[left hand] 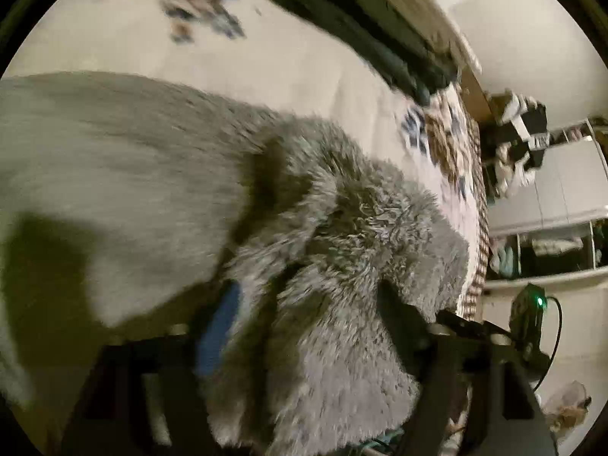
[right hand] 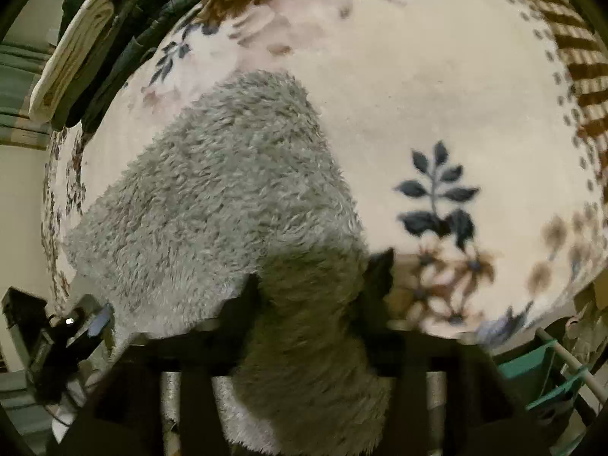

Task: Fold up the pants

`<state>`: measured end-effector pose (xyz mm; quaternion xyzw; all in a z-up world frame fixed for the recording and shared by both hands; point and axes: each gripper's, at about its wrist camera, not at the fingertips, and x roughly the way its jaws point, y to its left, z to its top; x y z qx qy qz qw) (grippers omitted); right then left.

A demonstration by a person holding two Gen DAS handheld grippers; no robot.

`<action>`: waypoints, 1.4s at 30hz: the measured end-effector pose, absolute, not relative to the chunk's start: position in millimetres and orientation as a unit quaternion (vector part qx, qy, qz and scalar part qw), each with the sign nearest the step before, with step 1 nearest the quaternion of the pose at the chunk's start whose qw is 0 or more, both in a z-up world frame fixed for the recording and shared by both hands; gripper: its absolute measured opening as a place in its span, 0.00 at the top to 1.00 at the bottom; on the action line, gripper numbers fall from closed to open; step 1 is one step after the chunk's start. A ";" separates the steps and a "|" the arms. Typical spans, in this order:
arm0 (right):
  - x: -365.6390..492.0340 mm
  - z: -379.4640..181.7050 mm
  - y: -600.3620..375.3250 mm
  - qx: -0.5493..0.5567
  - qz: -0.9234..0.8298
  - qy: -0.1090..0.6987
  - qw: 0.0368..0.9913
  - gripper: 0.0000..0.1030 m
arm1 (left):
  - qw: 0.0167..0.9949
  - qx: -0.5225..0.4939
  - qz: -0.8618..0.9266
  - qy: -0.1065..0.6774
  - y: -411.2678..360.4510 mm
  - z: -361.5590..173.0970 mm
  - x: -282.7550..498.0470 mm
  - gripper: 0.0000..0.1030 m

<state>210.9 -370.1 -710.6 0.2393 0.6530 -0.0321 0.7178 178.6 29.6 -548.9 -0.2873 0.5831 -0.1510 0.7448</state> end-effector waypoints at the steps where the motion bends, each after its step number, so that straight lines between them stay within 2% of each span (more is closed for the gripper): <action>1: 206.3 -705.4 -367.2 0.235 -0.033 0.648 0.723 0.16 | 0.754 -0.291 -0.142 0.572 36.4 -541.6 169.9 0.01; 2: 201.1 -696.6 -361.1 0.229 -0.032 0.643 0.730 0.13 | 0.764 -0.294 -0.135 0.558 45.0 -533.3 158.5 0.01; 8: 182.9 -663.7 -311.2 0.216 -0.012 0.633 0.743 0.10 | 0.776 -0.352 -0.048 0.521 114.7 -521.5 97.9 0.01; 13: 188.4 -661.2 -268.1 0.208 0.007 0.641 0.739 0.10 | 0.747 -0.426 0.113 0.498 217.0 -551.4 58.0 0.01; 20: 207.3 -671.9 -227.9 0.187 0.029 0.650 0.736 0.10 | 0.717 -0.505 0.170 0.450 292.1 -603.7 61.2 0.03; 21: 212.4 -674.8 -222.8 0.183 0.029 0.651 0.736 0.10 | 0.717 -0.517 0.160 0.439 293.7 -607.6 66.2 0.07; 22: 214.5 -676.2 -219.6 0.178 0.029 0.652 0.736 0.10 | 0.720 -0.521 0.152 0.431 293.6 -608.6 70.3 0.23; 23: 215.1 -677.0 -217.3 0.177 0.031 0.653 0.736 0.10 | 0.725 -0.524 0.144 0.423 295.3 -610.2 75.1 0.34; 24: 215.9 -678.0 -215.8 0.176 0.031 0.653 0.736 0.10 | 0.732 -0.521 0.139 0.416 294.5 -608.8 78.1 0.52; 25: 216.5 -678.8 -215.3 0.176 0.031 0.653 0.736 0.11 | 0.742 -0.516 0.132 0.406 296.6 -606.3 79.2 0.63; 27: 216.5 -680.1 -216.1 0.178 0.031 0.652 0.737 0.10 | 0.762 -0.503 0.115 0.390 292.4 -597.6 83.2 0.72; 36: 202.8 -681.8 -250.5 0.224 0.037 0.637 0.736 0.10 | 0.833 -0.418 0.077 0.353 254.0 -500.1 78.6 0.75; 42: 199.7 -673.2 -280.5 0.251 0.046 0.624 0.739 0.10 | 0.840 -0.395 0.078 0.365 228.3 -478.4 68.1 0.78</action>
